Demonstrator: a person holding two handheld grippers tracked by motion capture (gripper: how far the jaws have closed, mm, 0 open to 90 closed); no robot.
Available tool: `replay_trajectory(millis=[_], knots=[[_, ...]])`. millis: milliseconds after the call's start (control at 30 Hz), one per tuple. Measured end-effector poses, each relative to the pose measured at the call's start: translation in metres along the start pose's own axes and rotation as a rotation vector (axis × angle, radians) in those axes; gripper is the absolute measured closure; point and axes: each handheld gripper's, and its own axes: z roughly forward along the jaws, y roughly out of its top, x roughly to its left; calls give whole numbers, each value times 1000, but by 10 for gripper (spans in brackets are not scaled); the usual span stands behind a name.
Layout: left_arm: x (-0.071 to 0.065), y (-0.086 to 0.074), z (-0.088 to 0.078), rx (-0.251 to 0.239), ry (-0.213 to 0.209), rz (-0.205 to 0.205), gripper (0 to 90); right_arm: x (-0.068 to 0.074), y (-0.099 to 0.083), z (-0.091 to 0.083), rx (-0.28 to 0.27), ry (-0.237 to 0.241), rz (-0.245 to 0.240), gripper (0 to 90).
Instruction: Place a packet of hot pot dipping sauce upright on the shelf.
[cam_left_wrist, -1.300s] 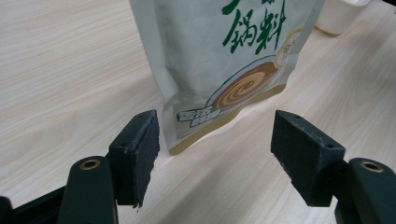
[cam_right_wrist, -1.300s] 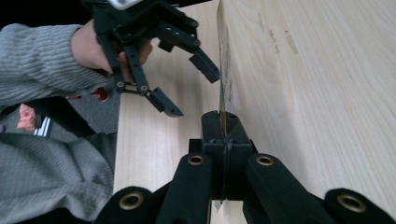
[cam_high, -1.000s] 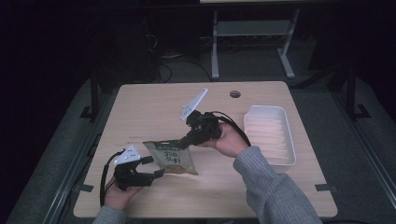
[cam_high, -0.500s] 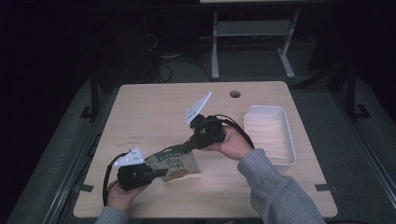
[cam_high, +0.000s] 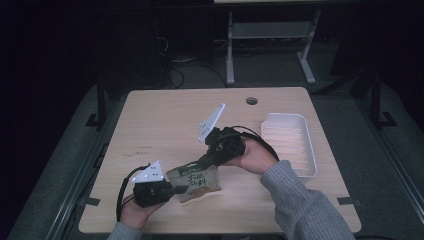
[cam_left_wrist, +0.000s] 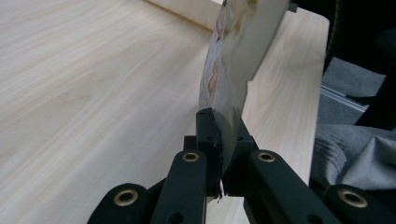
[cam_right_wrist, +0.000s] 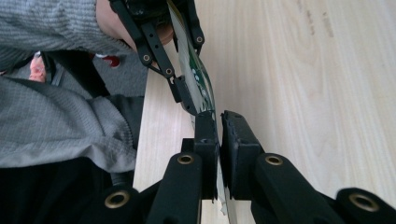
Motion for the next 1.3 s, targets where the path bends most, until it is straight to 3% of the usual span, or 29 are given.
replay_trajectory(millis=[133,233,367,500,667,1300], knots=[[-3,3,2,-1,2,13,886,2,1,8,36,9,-15,831],[-5,3,2,-4,1,19,886,4,2,9,43,13,-29,889],[-7,4,2,-14,15,29,872,3,1,6,42,28,-20,896],[-8,5,3,-1,51,34,747,4,-1,0,27,26,-19,897],[-9,4,5,24,82,40,637,2,-6,-14,26,2,-11,897],[-13,2,15,85,114,66,515,-2,-29,-78,11,-113,52,896]])
